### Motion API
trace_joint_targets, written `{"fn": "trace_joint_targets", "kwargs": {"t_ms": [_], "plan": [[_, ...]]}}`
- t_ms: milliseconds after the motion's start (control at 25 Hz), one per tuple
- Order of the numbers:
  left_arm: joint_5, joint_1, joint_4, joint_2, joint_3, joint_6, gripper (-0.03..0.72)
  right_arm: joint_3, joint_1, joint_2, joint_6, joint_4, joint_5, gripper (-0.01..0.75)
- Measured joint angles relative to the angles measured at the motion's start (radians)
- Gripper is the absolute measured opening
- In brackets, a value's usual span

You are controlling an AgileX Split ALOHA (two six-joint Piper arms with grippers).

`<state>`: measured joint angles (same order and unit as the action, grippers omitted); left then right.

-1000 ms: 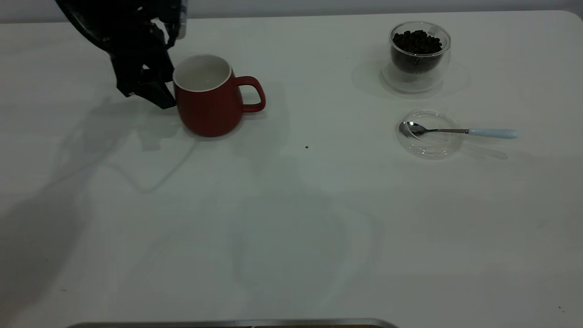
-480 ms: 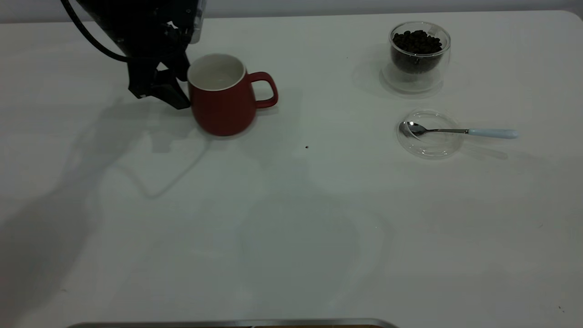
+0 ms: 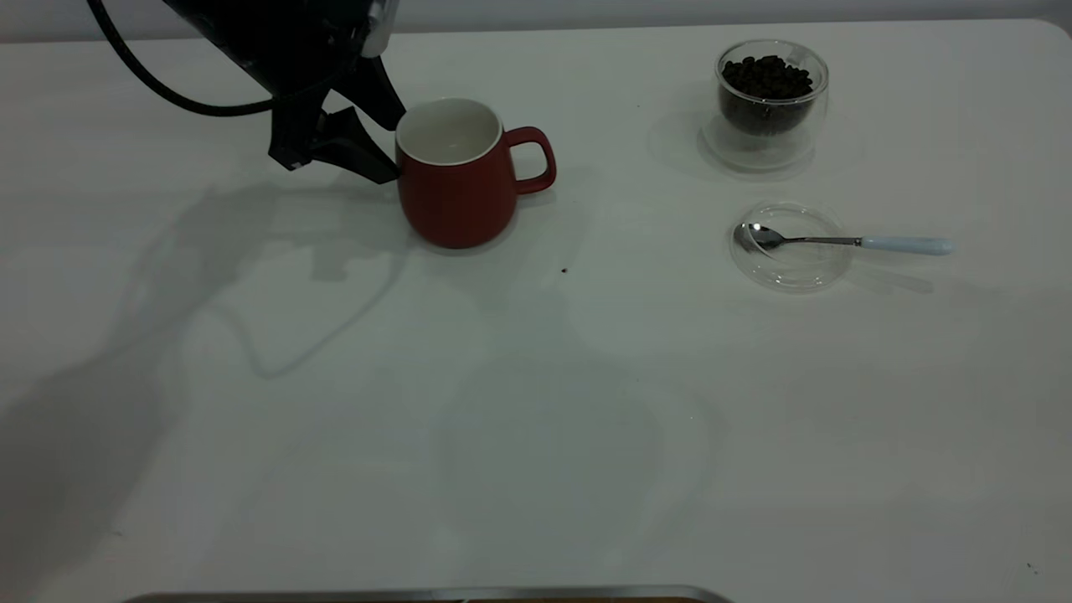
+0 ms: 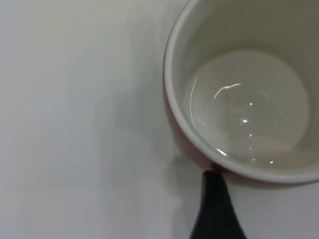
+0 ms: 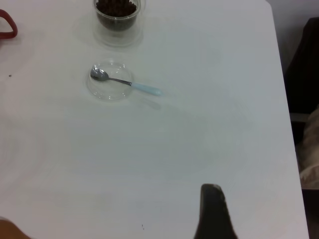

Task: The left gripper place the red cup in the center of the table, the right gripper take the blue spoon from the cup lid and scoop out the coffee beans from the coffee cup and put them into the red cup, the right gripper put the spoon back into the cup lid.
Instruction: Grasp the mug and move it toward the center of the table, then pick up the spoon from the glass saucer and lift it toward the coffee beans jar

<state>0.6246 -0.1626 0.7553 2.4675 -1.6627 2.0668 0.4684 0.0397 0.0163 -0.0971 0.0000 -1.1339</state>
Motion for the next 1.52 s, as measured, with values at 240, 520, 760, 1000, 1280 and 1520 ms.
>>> {"fn": "trace_joint_targets", "kwargs": {"t_ms": [240,520,760,1000,1280,1520], "plan": [[0.051,0.000,0.056,0.027,-0.001,0.006,0.522,0.000,0.000,0.000,0.000,0.000,0.000,0.547],[0.065,0.000,0.116,0.031,-0.001,0.009,0.518,0.000,0.000,0.000,0.000,0.000,0.000,0.547],[0.083,0.000,0.167,0.031,-0.001,0.023,0.518,0.000,0.000,0.000,0.000,0.000,0.000,0.547],[0.094,0.007,0.075,-0.029,-0.001,-0.183,0.516,0.000,0.000,0.000,0.000,0.000,0.000,0.547],[0.184,0.046,-0.200,-0.274,-0.001,-0.618,0.516,0.000,0.000,0.000,0.000,0.000,0.000,0.547],[0.300,0.042,-0.210,-0.568,-0.001,-0.960,0.516,0.000,0.000,0.000,0.000,0.000,0.000,0.547]]}}
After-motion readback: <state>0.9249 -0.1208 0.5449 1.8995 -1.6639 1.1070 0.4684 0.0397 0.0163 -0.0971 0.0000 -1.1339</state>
